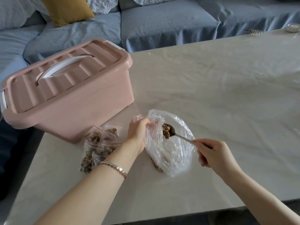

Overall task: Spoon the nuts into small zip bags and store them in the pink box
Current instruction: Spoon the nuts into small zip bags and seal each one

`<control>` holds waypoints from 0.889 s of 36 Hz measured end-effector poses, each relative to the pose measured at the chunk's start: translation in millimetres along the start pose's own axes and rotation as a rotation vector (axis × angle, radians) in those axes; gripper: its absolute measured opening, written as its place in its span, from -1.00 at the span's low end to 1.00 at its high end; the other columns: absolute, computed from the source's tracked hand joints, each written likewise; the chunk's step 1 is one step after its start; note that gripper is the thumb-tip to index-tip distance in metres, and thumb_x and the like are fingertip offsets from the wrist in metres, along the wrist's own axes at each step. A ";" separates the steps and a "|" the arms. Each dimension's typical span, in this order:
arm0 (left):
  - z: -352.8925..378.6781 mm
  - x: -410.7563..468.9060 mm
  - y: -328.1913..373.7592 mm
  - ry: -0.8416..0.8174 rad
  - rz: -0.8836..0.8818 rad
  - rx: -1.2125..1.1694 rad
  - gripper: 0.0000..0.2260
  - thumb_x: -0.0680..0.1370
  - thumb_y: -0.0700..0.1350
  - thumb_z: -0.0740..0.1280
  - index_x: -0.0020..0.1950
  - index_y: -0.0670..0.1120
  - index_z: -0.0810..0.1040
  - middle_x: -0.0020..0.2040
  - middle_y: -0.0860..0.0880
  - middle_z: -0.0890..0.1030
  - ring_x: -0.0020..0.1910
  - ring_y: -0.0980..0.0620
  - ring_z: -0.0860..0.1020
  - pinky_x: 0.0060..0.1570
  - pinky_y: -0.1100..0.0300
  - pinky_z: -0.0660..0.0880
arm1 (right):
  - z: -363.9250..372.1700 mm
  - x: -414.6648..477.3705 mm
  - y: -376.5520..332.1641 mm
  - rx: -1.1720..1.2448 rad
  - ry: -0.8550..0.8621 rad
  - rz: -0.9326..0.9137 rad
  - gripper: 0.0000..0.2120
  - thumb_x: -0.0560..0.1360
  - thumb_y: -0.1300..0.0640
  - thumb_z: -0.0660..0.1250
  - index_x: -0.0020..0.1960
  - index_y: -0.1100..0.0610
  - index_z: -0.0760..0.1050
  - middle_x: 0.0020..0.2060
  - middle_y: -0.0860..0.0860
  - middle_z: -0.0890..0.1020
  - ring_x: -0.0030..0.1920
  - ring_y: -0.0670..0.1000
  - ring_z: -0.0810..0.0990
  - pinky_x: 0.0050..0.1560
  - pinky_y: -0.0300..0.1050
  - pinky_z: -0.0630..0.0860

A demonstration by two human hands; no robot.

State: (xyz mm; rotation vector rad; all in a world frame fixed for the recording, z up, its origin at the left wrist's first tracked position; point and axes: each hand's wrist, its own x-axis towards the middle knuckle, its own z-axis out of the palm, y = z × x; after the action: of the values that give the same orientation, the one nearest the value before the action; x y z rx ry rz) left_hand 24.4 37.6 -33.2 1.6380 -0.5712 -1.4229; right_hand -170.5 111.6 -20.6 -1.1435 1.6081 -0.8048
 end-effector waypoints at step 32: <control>-51.8 -72.5 -5.0 0.084 0.878 0.817 -0.76 0.37 -0.15 0.49 -0.12 -0.13 0.45 -0.23 0.04 0.50 -0.28 0.19 0.43 -0.25 0.51 0.31 | -56.5 -13.6 -58.0 0.062 -0.013 -0.078 -0.85 0.48 0.29 0.30 -0.24 0.28 0.57 -0.59 0.13 0.49 -0.57 0.06 0.32 -0.62 -0.34 0.26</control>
State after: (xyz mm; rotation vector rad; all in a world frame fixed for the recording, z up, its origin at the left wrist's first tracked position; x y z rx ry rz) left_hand 55.1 114.0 1.1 1.6501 -1.7172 -0.4608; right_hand -205.5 103.6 53.3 -1.1708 1.5253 -0.8906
